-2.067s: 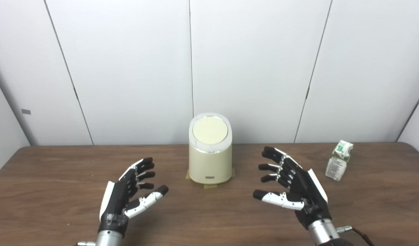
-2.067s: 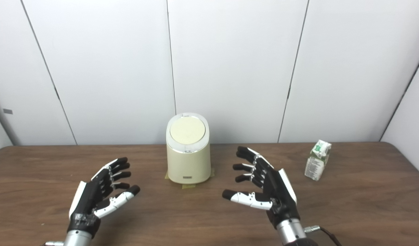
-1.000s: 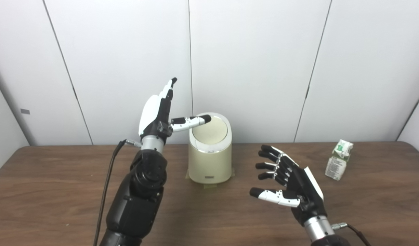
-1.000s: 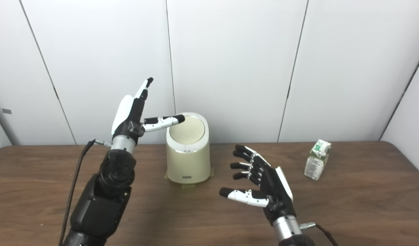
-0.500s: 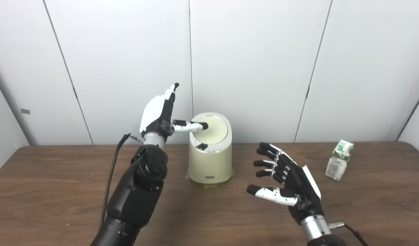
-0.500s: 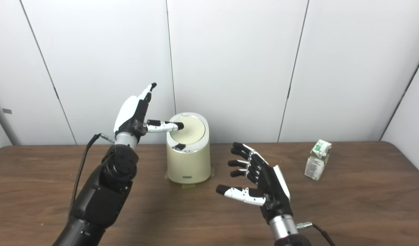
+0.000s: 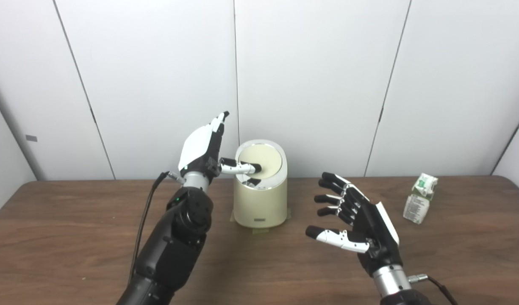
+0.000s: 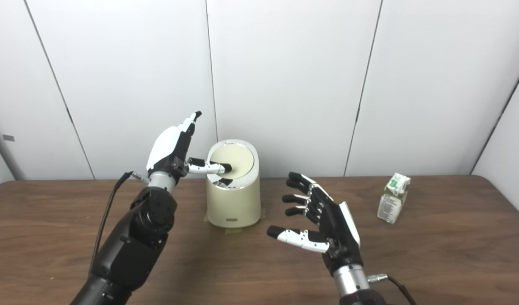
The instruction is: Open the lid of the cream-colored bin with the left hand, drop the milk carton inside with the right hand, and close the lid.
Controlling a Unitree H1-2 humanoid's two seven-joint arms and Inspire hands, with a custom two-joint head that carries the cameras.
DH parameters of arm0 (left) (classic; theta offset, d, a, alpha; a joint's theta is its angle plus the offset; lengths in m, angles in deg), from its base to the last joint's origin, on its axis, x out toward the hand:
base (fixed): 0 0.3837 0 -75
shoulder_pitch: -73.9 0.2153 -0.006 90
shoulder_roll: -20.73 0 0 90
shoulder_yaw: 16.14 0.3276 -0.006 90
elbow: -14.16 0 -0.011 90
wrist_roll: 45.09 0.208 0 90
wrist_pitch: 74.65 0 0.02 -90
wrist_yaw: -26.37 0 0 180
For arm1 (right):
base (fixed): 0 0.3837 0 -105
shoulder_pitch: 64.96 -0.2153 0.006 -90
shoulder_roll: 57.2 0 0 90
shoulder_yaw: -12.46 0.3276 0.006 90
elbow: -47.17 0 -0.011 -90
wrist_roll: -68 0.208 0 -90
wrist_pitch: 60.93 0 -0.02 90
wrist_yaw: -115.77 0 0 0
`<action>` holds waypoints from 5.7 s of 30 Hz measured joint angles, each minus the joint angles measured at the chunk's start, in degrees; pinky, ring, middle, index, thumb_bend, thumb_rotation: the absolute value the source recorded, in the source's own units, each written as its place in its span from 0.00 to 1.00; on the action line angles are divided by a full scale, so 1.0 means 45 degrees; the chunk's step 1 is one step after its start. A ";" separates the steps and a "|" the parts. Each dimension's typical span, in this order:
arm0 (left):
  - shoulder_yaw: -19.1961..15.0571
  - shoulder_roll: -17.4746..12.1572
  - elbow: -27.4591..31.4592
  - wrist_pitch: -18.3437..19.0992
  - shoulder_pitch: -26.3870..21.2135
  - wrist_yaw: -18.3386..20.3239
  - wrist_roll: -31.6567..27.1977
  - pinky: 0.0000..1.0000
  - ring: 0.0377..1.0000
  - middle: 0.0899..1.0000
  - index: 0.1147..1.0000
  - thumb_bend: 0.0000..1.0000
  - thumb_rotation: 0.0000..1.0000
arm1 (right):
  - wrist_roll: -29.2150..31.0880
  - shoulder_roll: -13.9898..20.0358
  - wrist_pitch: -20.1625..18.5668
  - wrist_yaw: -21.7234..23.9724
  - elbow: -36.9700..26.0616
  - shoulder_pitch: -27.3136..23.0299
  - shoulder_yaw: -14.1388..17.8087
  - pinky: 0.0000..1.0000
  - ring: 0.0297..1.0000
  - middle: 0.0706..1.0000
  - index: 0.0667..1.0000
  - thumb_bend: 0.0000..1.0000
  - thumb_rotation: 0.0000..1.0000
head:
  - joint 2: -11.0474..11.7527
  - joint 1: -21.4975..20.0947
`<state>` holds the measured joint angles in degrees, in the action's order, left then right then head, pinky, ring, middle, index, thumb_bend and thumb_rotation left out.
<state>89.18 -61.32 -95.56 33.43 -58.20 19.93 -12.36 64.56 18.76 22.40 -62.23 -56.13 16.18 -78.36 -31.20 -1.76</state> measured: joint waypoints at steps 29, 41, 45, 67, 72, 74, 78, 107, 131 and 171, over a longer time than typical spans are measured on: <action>0.2906 -0.1074 -0.0281 0.1729 -0.0853 0.1464 0.5453 1.00 1.00 1.00 1.00 1.00 0.08 | 0.0133 0.0024 -0.0449 0.0001 -0.0249 0.0007 0.0010 0.58 0.70 0.80 0.78 0.80 0.21 | -0.0137 0.0273; 0.2887 -0.1064 -0.0925 0.1755 -0.0957 0.1668 0.5933 1.00 1.00 1.00 1.00 1.00 0.14 | 0.0223 0.0163 -0.0423 0.0067 -0.0229 0.0037 0.0000 0.57 0.69 0.79 0.78 0.77 0.21 | -0.0078 0.0410; 0.2908 -0.1060 -0.1247 0.1746 -0.1073 0.1515 0.5904 1.00 1.00 1.00 1.00 1.00 0.15 | 0.0375 0.0279 -0.0417 0.0113 -0.0221 0.0073 0.0009 0.58 0.69 0.79 0.78 0.76 0.23 | -0.0137 0.0449; -0.3551 0.0040 0.5125 -0.2756 0.3279 0.1710 -0.5466 0.62 0.71 0.77 0.79 0.76 0.30 | 0.0163 0.0370 -0.0422 0.0082 -0.0226 0.0189 -0.0020 0.58 0.68 0.80 0.79 0.76 0.24 | -0.0137 0.0488; -0.4179 -0.0342 0.5399 -0.2795 0.5039 0.1975 -0.6239 0.55 0.64 0.71 0.75 0.73 0.25 | 0.0216 0.0480 -0.0422 0.0083 -0.0181 0.0195 0.0066 0.58 0.68 0.80 0.78 0.77 0.24 | -0.0098 0.0469; -0.4370 -0.0355 0.5600 -0.2830 0.5626 0.1832 -0.6241 0.52 0.61 0.69 0.72 0.71 0.23 | 0.0265 0.0470 -0.0424 0.0082 -0.0162 0.0198 0.0078 0.58 0.68 0.80 0.79 0.77 0.24 | -0.0098 0.0430; -0.4569 -0.0212 0.5734 -0.3555 0.6676 0.1513 -0.6274 0.44 0.54 0.61 0.65 0.69 0.17 | 0.0412 0.0470 -0.0424 0.0085 -0.0094 0.0176 0.0095 0.58 0.68 0.80 0.79 0.77 0.23 | -0.0078 0.0430; -0.4981 -0.0768 0.4331 -0.5769 0.8397 0.2175 -0.8339 0.58 0.63 0.67 0.69 0.59 0.02 | -0.3272 0.5482 -0.2509 -0.0132 0.0367 -0.3766 0.2238 0.72 0.83 0.84 0.83 0.79 0.11 | 0.1465 -0.5000; -0.5021 -0.0717 0.4423 -0.5592 0.8370 0.2466 -0.8376 0.49 0.61 0.67 0.72 0.59 0.12 | -0.1189 0.7096 -0.1707 0.1124 0.6881 -0.3849 0.2226 0.89 0.98 1.00 0.97 0.90 0.26 | 0.1308 -0.4766; -0.4888 -0.0762 0.5514 -0.4736 0.8470 0.2398 -0.7156 0.47 0.61 0.68 0.73 0.49 0.00 | -0.0814 0.5338 0.1105 -0.0722 0.9758 -0.4011 0.1715 0.79 0.89 0.92 0.90 0.79 0.11 | 0.1035 -0.4687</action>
<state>67.19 -64.74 -70.75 12.12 -20.08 30.72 -44.56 60.90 42.78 27.37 -65.47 -12.21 -1.87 -70.65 -26.54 -22.85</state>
